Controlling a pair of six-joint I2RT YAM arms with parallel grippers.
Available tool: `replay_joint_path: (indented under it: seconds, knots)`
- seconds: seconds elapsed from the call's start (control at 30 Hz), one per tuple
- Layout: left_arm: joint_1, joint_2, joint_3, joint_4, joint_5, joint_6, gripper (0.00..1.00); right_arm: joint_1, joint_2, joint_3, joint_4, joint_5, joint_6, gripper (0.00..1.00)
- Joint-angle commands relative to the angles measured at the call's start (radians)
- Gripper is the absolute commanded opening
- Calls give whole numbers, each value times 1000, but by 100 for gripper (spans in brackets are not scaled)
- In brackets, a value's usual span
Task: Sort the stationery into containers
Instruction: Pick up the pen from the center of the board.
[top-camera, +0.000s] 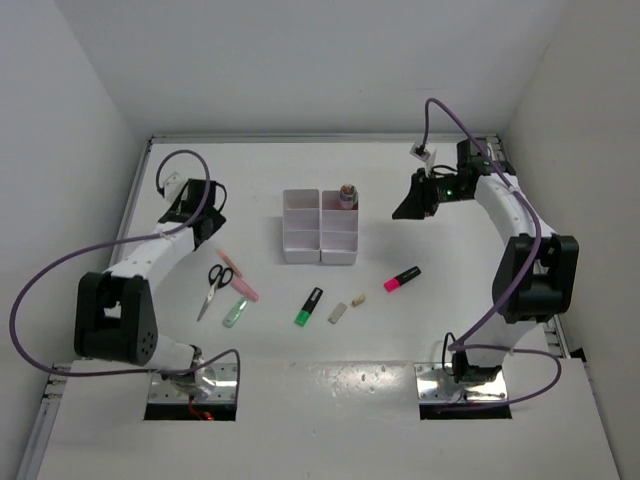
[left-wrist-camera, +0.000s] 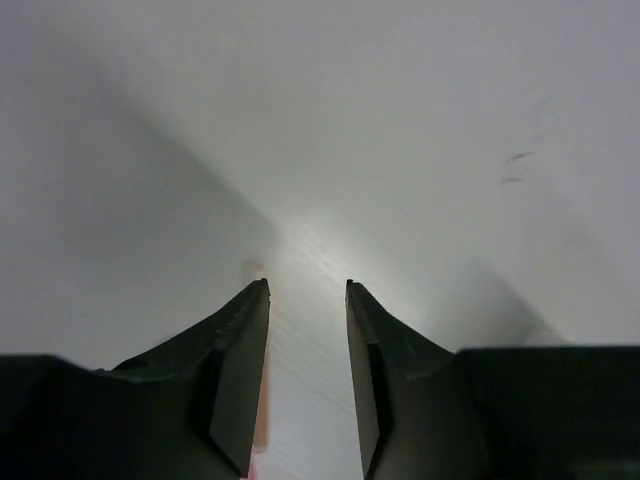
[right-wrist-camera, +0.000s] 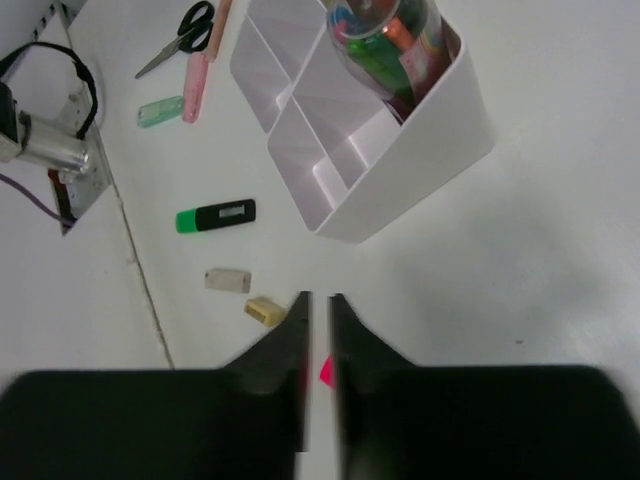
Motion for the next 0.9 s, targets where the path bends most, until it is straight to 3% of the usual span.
replay_joint_path:
  seconds: [0.0,0.03,0.1,0.13,0.27,0.77,0.87]
  knots:
    - [70,69,-17,-112,132,-76,41,-6,-62,-11,18,37,2,48]
    - [81,109,-28,-98,178,-67,39,-6,-85,-32,55,66,25,64]
    - [90,150,-16,-88,201,-58,37,-6,-139,-109,176,141,56,73]
    - [90,167,-5,-88,201,-57,39,-6,-183,-150,210,160,79,73]
    - [90,230,17,-73,216,-57,42,-6,-197,-161,231,172,79,58]
    - [90,350,55,-73,189,-67,40,-15,-173,-134,200,141,79,58]
    - [90,359,55,-82,189,-67,35,-24,-182,-134,200,132,79,58]
